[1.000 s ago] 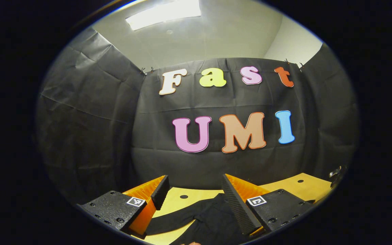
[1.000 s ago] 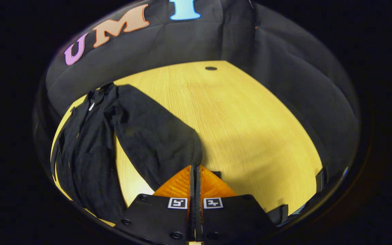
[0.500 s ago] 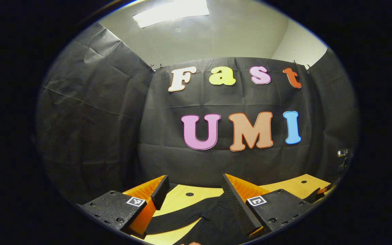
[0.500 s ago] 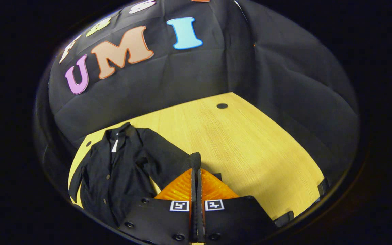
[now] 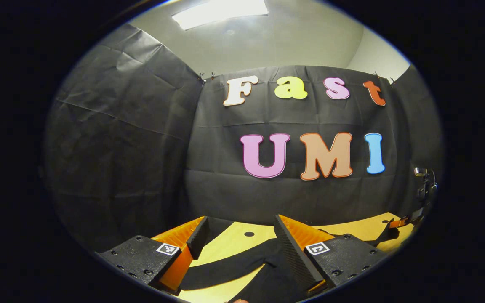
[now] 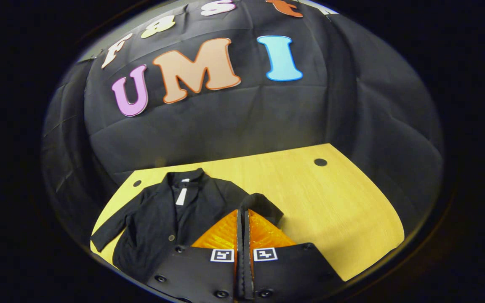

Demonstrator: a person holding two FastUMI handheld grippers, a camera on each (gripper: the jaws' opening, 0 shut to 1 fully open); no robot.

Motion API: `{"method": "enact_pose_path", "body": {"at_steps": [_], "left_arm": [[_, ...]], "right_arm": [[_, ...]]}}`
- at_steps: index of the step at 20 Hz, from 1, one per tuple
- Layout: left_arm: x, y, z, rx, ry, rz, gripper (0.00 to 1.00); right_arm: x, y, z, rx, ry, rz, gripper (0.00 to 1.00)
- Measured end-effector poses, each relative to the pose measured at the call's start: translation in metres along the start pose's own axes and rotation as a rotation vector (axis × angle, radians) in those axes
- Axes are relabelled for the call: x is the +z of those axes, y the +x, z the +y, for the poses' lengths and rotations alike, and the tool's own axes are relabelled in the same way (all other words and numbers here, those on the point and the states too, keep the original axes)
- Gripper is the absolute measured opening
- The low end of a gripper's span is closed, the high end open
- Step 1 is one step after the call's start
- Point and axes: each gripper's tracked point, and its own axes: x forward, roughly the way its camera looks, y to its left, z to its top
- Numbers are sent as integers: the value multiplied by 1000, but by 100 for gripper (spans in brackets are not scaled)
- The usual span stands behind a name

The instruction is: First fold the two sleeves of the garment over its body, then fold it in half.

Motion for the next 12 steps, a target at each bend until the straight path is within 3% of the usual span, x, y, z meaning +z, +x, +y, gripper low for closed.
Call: {"method": "enact_pose_path", "body": {"at_steps": [12], "left_arm": [[-13,9,50,25,27,24,92]], "right_arm": [[30,15,153,182,-169,-67,2]]}}
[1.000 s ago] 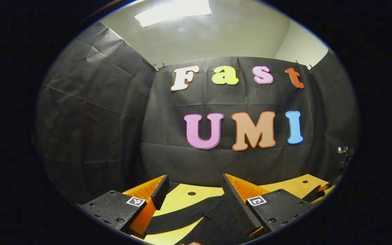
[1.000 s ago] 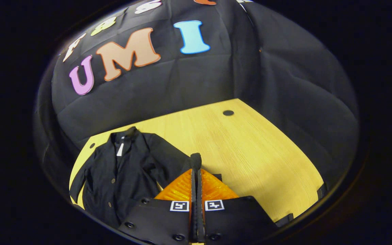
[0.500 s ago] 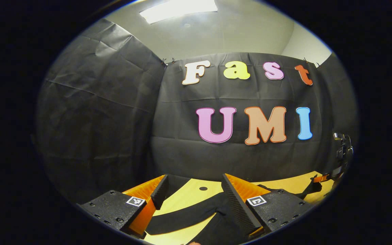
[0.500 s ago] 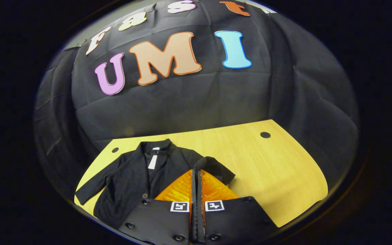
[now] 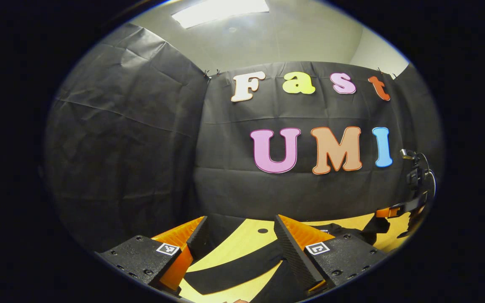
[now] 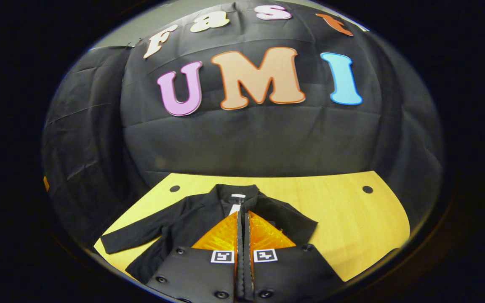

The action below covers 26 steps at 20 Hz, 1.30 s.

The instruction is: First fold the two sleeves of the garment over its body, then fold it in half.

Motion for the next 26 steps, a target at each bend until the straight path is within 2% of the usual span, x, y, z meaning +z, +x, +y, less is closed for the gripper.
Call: {"method": "enact_pose_path", "body": {"at_steps": [5,10,16,20,21,22,24,25,26], "left_arm": [[-11,9,25,6,2,17,92],[-25,18,48,18,1,47,92],[-42,21,72,39,7,86,92],[-55,23,77,31,-3,118,93],[-61,25,76,23,-13,134,93],[-67,26,75,20,-13,148,93],[-77,29,77,12,1,167,93],[-83,30,77,7,10,175,93],[-87,32,76,2,15,184,93]], "right_arm": [[6,26,50,51,-32,9,0],[-3,55,94,84,-58,50,2],[-19,87,135,104,-95,111,2],[-10,103,156,112,-76,95,2],[-1,96,160,116,-49,69,11],[11,94,164,122,-30,23,39],[51,80,152,80,-41,-115,94],[69,68,143,62,-57,-179,100],[80,55,141,58,-67,-225,96]]}}
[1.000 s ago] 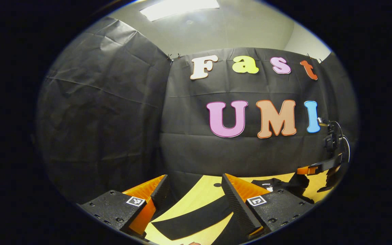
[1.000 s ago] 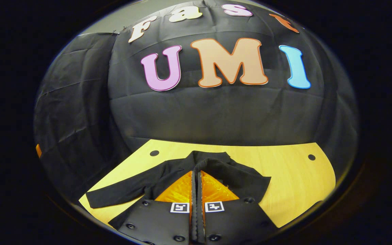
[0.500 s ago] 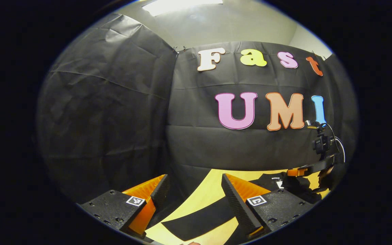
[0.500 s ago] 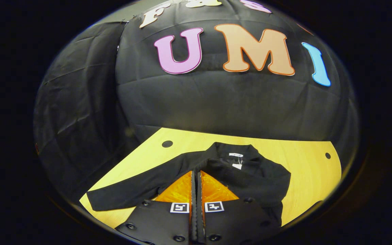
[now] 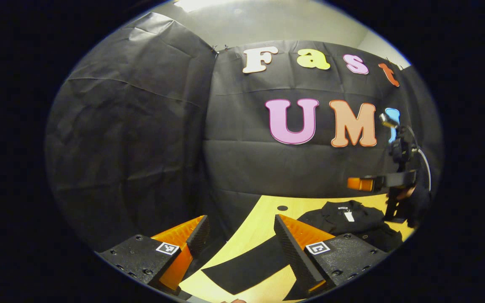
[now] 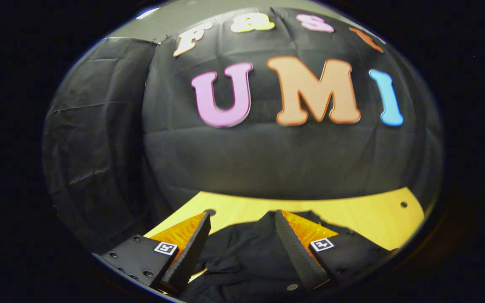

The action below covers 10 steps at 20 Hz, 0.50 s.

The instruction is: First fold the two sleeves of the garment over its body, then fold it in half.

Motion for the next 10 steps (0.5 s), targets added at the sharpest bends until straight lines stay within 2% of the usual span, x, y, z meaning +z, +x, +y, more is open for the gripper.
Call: {"method": "enact_pose_path", "body": {"at_steps": [3,6,10], "left_arm": [[-27,11,-2,-18,-14,64,93],[-59,25,-4,-27,-56,155,93],[-101,42,7,4,-41,255,93]], "right_arm": [[22,-29,-19,-21,-27,-63,95],[37,-62,-41,-59,-70,-101,99],[40,-93,-77,-127,-95,-116,96]]}}
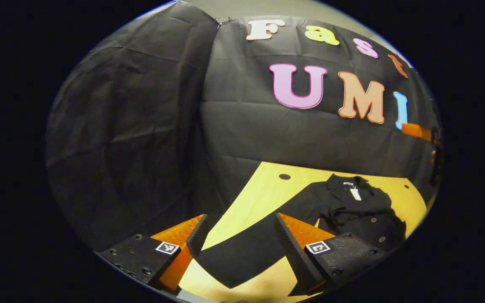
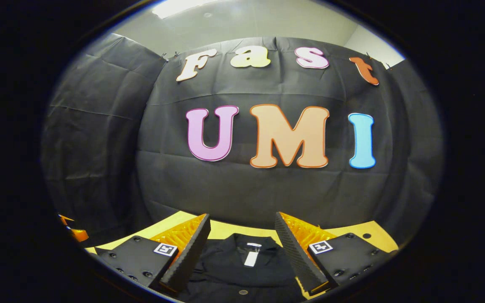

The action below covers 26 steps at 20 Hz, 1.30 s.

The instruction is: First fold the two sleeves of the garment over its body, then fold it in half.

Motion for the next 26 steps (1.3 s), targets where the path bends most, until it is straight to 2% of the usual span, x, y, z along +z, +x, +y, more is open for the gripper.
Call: {"method": "enact_pose_path", "body": {"at_steps": [4,8,15,18,23,24,26], "left_arm": [[-39,21,1,5,13,99,93],[-91,30,-2,2,4,250,95],[-135,45,3,28,36,329,95],[-153,44,7,38,31,378,95],[-152,42,8,22,-1,345,95],[-151,40,7,9,4,338,92],[-153,37,3,0,13,321,52]], "right_arm": [[-4,-19,-36,-73,16,18,96],[-5,-36,-63,-133,23,24,96],[-9,-54,-84,-197,-1,39,96],[-8,-58,-78,-186,-5,35,96],[-5,-60,-69,-166,-14,25,96],[-4,-61,-69,-165,-15,24,96],[-3,-62,-71,-166,-19,21,96]]}}
